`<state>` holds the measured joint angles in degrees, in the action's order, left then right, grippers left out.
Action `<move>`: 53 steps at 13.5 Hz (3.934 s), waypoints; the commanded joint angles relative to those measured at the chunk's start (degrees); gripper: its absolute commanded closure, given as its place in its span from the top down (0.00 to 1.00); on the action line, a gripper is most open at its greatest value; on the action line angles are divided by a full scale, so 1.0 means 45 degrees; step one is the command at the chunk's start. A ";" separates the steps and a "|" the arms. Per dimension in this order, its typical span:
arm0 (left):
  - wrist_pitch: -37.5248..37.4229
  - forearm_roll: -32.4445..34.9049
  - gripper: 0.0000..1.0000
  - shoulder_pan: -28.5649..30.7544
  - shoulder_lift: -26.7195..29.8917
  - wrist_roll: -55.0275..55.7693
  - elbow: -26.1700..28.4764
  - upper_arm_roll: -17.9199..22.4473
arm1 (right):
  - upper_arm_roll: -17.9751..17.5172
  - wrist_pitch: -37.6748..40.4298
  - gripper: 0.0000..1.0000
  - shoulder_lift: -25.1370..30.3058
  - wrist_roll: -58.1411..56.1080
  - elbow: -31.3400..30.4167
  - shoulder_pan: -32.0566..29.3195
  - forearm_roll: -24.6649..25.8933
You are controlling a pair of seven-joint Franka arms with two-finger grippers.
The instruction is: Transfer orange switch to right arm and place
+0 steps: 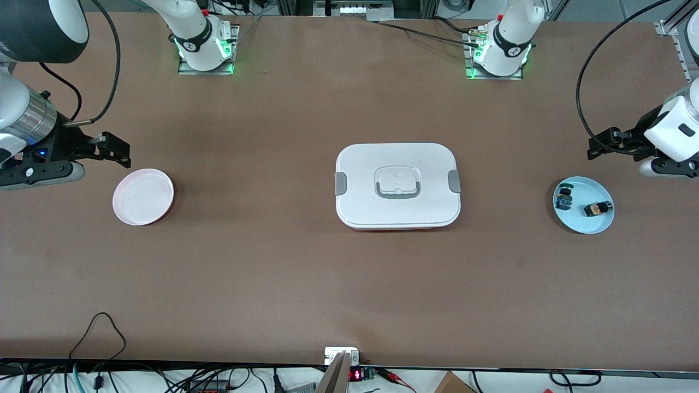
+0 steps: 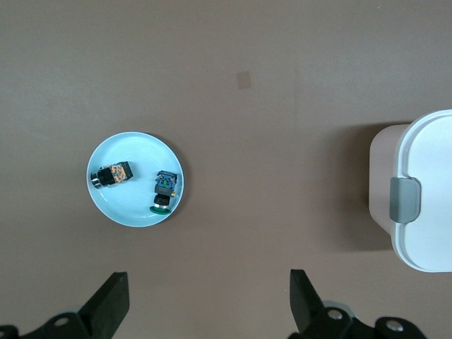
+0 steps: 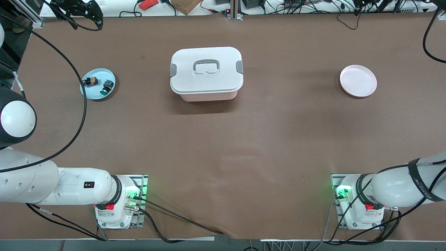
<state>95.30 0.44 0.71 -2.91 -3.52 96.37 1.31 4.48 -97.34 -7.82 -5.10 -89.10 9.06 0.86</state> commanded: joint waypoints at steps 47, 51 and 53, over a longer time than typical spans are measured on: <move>0.9737 0.1114 1.00 0.4138 -0.6111 0.0081 0.2841 0.0158 | 0.0099 -0.0323 1.00 -0.0078 -0.0038 0.0250 0.0037 0.0278; 1.0306 0.1114 1.00 0.4197 -0.6306 0.0041 0.3252 0.0158 | 0.0079 -0.0322 1.00 -0.0058 -0.0038 0.0328 0.0095 0.0435; 1.0365 0.1114 1.00 0.4216 -0.6424 0.0041 0.3272 0.0158 | 0.0021 -0.0264 1.00 0.0020 -0.0019 0.0328 0.0154 0.0396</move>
<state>140.75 4.51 18.80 -31.50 -2.45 110.66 2.70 4.99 -99.19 -8.31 -5.14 -88.19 9.53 2.15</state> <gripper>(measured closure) 0.000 0.000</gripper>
